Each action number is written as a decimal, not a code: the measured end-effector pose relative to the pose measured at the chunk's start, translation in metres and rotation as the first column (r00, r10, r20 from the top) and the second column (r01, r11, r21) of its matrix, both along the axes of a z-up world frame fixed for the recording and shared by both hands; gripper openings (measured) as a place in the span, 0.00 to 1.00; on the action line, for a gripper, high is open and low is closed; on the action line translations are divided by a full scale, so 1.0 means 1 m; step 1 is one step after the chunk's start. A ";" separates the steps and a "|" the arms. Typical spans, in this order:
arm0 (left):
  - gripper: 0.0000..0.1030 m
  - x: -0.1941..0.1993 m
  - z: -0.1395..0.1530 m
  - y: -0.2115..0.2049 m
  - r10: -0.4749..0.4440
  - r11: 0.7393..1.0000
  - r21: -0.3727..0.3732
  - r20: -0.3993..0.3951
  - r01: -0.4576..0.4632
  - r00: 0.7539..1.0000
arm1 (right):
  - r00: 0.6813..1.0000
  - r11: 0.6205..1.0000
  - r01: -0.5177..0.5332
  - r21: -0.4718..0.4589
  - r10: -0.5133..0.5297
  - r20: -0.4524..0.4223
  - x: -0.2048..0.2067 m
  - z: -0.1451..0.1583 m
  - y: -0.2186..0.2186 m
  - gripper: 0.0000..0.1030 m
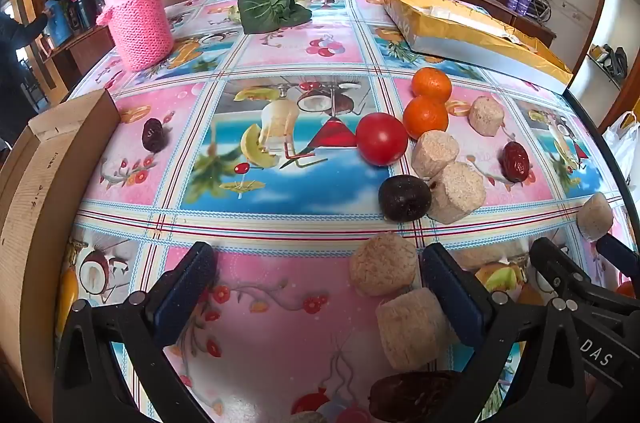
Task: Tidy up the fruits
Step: 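Move left tool toward a red date while right tool moves toward an orange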
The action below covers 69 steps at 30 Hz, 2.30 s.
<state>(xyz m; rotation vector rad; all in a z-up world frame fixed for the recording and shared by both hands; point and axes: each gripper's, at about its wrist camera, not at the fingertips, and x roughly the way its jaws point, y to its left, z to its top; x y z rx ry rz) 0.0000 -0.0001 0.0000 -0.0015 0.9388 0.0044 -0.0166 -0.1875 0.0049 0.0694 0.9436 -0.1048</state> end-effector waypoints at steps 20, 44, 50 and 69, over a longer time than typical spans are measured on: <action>0.99 -0.018 0.006 0.007 -0.103 0.994 -0.030 -0.071 0.101 0.992 | 0.999 1.000 -0.003 -0.001 0.003 -0.039 0.005 0.001 0.001 0.99; 1.00 -0.107 0.100 0.064 0.024 0.997 -0.077 0.325 0.001 0.945 | 0.999 1.000 -0.022 -0.012 0.023 0.023 -0.032 0.025 0.022 0.99; 1.00 -0.121 0.105 0.071 0.048 0.995 -0.094 0.352 -0.015 0.935 | 0.987 1.000 -0.010 -0.001 0.010 0.161 -0.069 0.054 0.033 0.99; 1.00 -0.161 0.130 0.090 0.138 0.988 -0.124 0.486 -0.088 0.863 | 0.941 0.999 -0.031 -0.040 0.042 0.337 -0.124 0.081 0.059 0.99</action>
